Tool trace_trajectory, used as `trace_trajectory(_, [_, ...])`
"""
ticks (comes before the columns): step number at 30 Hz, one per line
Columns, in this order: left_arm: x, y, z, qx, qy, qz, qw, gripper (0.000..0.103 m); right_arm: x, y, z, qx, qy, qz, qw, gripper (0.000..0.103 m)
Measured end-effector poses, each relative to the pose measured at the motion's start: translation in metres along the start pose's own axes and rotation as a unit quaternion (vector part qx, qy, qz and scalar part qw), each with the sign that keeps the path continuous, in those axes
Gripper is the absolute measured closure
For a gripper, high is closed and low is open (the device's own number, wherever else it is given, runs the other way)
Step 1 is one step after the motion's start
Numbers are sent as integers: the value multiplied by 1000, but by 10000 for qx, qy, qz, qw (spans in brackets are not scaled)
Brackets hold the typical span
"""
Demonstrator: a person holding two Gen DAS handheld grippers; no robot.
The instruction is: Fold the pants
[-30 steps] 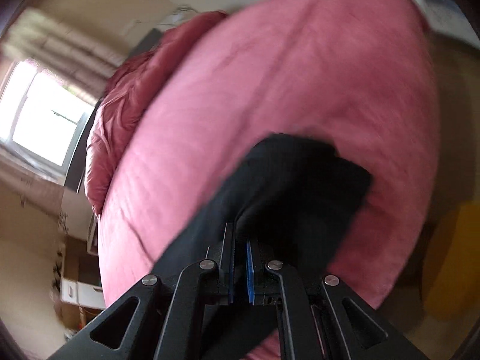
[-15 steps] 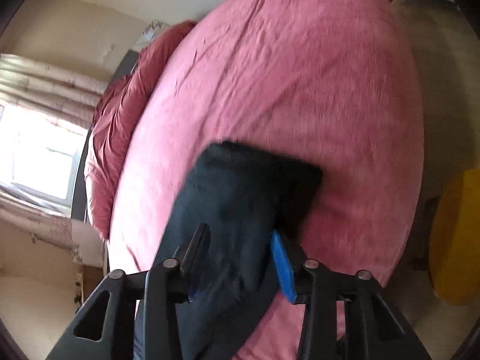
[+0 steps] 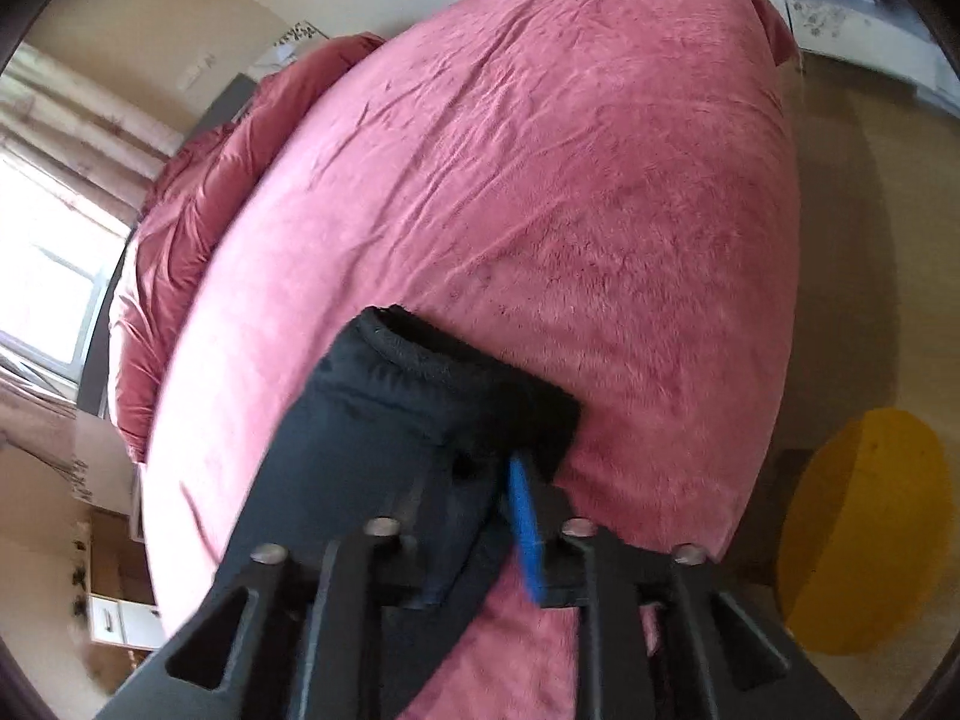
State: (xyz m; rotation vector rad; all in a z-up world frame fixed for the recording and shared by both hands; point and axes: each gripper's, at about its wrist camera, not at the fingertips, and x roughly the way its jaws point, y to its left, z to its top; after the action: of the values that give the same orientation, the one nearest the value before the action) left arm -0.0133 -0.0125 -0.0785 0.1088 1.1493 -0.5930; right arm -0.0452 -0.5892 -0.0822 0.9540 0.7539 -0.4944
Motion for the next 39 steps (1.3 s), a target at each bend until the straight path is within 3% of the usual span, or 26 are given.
trace_trajectory(2, [1, -1, -4, 129, -2, 42, 9999, 56, -11, 3, -10, -116, 103, 128, 9998, 64])
trace_trajectory(5, [4, -6, -7, 312, 12, 107, 9995, 52, -20, 18, -36, -413, 528, 647, 9956, 64])
trace_trajectory(8, [10, -13, -8, 462, -36, 169, 9988, 52, -16, 40, -72, -652, 1174, 1262, 9829, 64])
trace_trajectory(12, [18, -14, -8, 486, -29, 146, 9987, 52, 3, 67, -115, -813, 1742, 1650, 9674, 64])
trace_trajectory(17, [24, -15, -5, 565, -64, 105, 9983, 52, 29, 79, -142, -744, 2018, 1487, 9652, 64])
trace_trajectory(19, [24, -12, -4, 554, -114, 114, 9983, 67, 32, 82, -141, -758, 1926, 1433, 9678, 71])
trace_trajectory(20, [23, -8, -2, 499, -122, 96, 9986, 69, 35, 84, -140, -779, 1910, 1426, 9680, 83])
trace_trajectory(21, [24, -5, -2, 437, -128, 49, 9989, 74, 34, 85, -140, -808, 1876, 1390, 9690, 87])
trace_trajectory(25, [22, -3, 0, 487, -196, 101, 9986, 95, 30, 94, -138, -1016, 1788, 1312, 9698, 92])
trace_trajectory(33, [-13, 4, -6, 365, -500, -369, 9974, 98, 3, 110, -127, -1522, 1592, 1384, 9656, 95])
trace_trajectory(35, [-14, 8, -12, 386, -407, -482, 9973, 98, 3, 107, -130, -1556, 1663, 1319, 9647, 95])
trace_trajectory(39, [2, 12, -16, 370, -100, -371, 9986, 95, 20, 92, -141, -1475, 1892, 1081, 9648, 95])
